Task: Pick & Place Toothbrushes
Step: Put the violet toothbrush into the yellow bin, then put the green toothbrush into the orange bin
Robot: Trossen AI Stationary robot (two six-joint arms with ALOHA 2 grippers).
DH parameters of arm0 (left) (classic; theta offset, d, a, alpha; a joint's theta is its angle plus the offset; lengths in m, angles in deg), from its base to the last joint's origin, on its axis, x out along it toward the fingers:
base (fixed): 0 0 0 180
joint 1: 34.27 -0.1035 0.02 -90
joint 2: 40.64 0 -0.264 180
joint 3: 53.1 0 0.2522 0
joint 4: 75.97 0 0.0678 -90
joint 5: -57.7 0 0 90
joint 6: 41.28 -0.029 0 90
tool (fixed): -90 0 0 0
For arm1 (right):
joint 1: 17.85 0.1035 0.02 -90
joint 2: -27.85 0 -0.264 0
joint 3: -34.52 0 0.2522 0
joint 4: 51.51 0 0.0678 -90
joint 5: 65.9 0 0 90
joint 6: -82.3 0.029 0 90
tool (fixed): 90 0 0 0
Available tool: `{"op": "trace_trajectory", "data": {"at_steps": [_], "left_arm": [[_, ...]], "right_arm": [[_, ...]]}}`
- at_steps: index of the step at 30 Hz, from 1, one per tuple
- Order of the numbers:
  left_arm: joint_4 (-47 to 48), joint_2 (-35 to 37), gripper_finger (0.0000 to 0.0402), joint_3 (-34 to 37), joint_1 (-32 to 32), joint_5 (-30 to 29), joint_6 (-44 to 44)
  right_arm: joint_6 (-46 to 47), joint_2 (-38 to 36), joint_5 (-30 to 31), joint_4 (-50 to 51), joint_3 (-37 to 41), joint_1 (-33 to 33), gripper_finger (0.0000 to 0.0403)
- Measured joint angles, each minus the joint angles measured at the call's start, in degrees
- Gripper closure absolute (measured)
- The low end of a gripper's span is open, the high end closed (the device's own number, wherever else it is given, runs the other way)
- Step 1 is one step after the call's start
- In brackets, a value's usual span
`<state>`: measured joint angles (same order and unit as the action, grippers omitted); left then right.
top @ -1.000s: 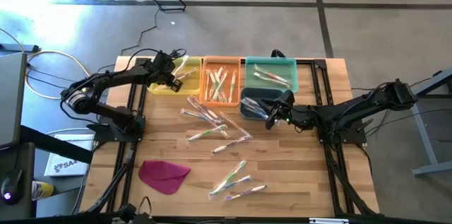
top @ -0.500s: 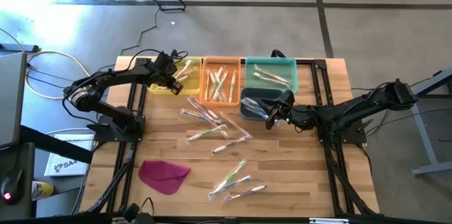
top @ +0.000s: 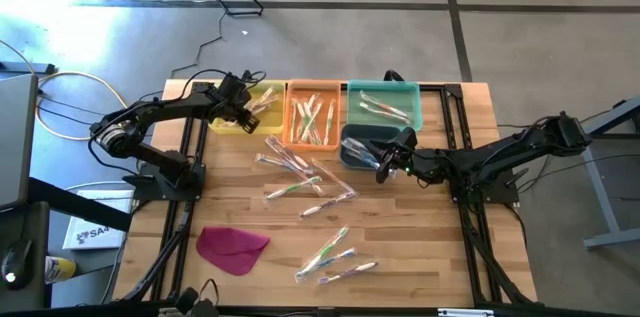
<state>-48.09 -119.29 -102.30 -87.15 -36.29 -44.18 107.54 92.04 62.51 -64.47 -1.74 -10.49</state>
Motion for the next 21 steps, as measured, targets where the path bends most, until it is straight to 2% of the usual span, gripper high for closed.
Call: {"op": "trace_trajectory", "data": {"at_steps": [6,15,18,21], "left_arm": [[-0.49,1.14,0.0276,-1.59,0.02,0.94,1.94],[-0.11,8.58,0.0275,-3.89,0.1,12.62,2.89],[1.0,11.34,0.0275,-3.89,2.2,15.64,3.41],[2.38,14.22,0.0275,-3.87,6.54,15.92,3.42]], "right_arm": [[-0.01,0.0,0.0,0.0,0.0,0.0,0.0306],[0.08,0.0,-0.01,0.0,0.0,0.0,0.0306],[0.13,0.0,-0.02,0.0,0.0,0.0,0.0306],[0.17,0.0,-0.02,0.0,0.0,0.0,0.0306]]}}
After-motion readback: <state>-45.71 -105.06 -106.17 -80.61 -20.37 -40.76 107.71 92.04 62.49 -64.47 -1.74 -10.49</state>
